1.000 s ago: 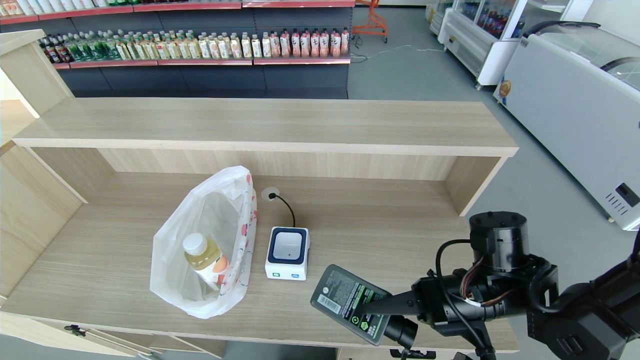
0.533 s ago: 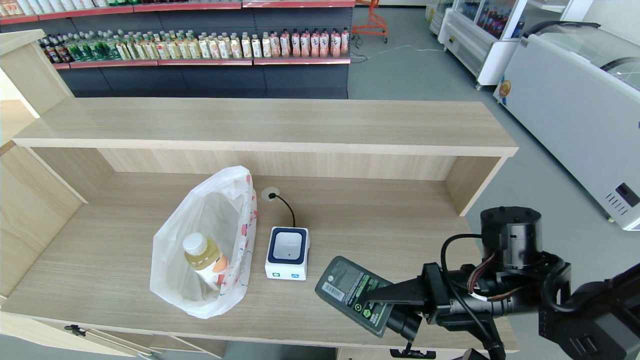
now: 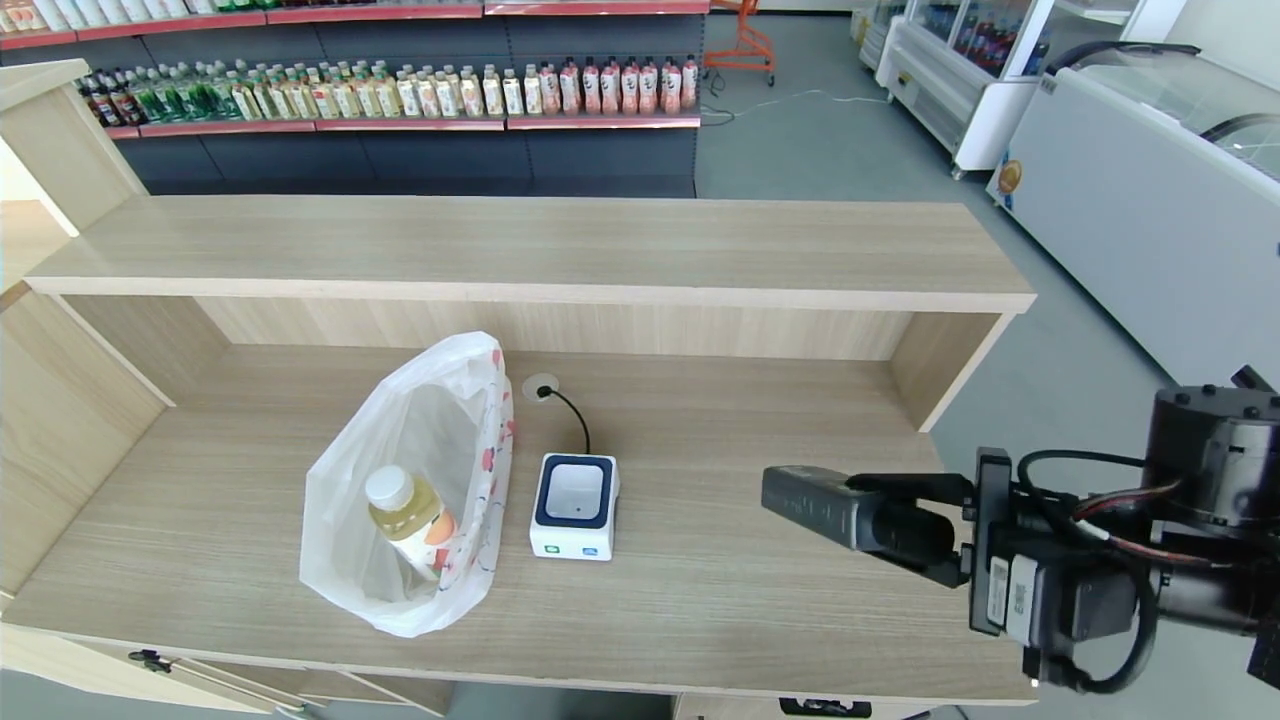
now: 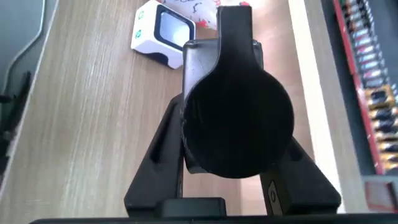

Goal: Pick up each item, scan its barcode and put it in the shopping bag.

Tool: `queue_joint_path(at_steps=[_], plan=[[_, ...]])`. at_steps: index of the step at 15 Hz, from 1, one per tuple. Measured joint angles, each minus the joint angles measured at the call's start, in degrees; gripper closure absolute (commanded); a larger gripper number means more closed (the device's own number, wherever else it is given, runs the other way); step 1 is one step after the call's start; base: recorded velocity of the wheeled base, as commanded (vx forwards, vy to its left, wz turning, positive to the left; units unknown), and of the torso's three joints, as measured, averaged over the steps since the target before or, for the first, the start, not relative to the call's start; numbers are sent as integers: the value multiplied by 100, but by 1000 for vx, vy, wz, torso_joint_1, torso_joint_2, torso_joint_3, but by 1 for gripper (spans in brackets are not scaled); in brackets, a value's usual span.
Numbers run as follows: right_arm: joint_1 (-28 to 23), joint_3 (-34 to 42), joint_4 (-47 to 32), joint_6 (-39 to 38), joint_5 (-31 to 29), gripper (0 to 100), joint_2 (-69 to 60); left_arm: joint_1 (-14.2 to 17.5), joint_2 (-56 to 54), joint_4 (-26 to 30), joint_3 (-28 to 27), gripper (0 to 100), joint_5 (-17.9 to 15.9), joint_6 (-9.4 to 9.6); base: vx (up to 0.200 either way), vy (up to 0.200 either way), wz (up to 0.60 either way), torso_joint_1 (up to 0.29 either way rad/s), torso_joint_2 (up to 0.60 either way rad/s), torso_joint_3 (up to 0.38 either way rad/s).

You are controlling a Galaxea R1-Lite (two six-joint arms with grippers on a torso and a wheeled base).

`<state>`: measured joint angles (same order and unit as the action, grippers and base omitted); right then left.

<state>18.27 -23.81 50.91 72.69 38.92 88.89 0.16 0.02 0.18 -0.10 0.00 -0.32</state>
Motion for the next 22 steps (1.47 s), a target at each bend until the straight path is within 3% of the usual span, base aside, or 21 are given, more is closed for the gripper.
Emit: queue_joint_path(at_steps=[5,7,9,12,20,22], plan=[[-299,-199,-132,-6460,-1003,100,-730,0,0,0,0,0,0,-1,0,0,0,0,0,0],[-325,-236,-172,-8388,-1531,100,-841,0,0,0,0,0,0,-1,0,0,0,0,0,0],[-279,-184,-195,-9771,-1755,100,-872,0,0,0,0,0,0,0,0,0,0,0,0,0],[-161,-20,-213,-10257,-1808,100,-836,0,0,0,0,0,0,-1,0,0,0,0,0,0],[-150,27,-205,-10312,-1797,100,-723,0,0,0,0,0,0,-1,0,0,0,0,0,0],[-150,27,-213,-10310,-1793,100,-709,0,0,-2,0,0,0,-17,0,200,0,0,5,0]])
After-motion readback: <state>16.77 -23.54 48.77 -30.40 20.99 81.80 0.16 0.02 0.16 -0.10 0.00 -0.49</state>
